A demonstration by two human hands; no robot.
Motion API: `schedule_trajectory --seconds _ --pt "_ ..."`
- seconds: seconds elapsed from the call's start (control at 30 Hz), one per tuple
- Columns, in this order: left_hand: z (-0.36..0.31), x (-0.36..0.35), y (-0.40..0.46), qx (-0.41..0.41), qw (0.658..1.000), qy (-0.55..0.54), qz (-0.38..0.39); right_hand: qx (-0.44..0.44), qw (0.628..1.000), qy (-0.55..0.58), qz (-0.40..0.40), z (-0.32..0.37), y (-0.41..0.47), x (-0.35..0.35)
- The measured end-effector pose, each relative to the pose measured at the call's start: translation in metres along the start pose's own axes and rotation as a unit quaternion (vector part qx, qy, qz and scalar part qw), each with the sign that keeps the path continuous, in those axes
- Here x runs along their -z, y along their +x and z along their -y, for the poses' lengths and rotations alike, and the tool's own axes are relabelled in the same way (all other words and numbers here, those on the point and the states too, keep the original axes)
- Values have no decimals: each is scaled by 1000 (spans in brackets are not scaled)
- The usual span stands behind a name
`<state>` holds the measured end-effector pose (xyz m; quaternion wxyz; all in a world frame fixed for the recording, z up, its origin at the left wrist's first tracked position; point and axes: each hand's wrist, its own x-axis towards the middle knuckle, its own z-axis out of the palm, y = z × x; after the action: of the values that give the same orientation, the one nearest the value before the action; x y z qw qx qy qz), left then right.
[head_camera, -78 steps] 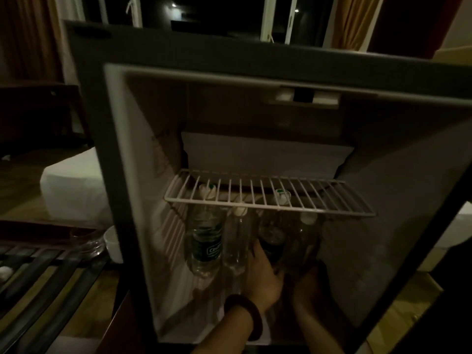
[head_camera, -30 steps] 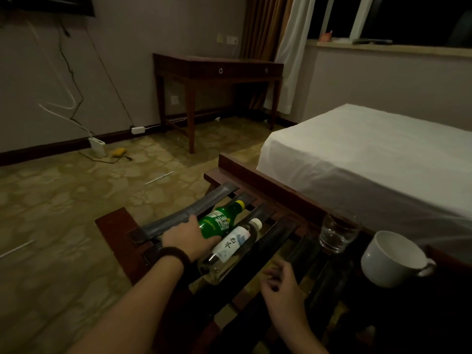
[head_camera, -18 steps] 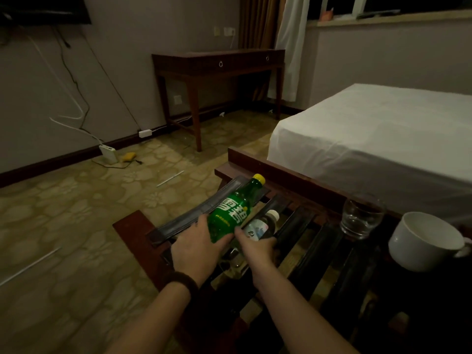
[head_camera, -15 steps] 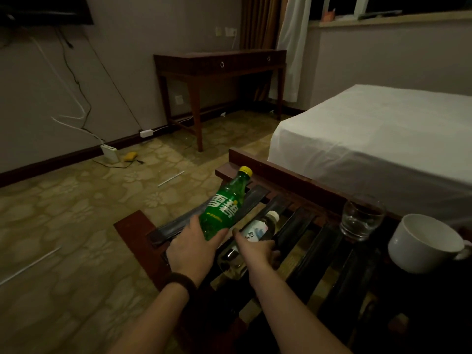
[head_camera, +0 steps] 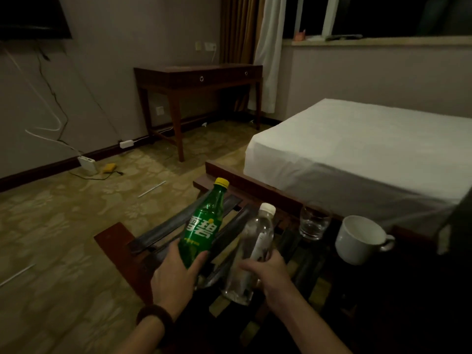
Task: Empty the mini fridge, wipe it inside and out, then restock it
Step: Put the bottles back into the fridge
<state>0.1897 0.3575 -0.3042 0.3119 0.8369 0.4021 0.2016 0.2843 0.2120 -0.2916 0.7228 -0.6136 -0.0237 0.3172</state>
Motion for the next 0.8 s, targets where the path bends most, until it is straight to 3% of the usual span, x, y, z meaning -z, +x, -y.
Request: schedule_trajectory --seconds 0.2,0.33,0.47,0.8 --pt "-78 4 -96 -36 965 -258 24 96 995 -34 -1 51 -110 40" --pt "-120 17 -157 -75 932 -351 54 147 983 -108 -8 67 -201 66" --pt "-140 34 -221 -105 908 -389 116 161 967 -177 -91 60 -278 81" --pt "-180 20 -350 -181 868 -386 254 228 932 -148 -241 29 -389 172"
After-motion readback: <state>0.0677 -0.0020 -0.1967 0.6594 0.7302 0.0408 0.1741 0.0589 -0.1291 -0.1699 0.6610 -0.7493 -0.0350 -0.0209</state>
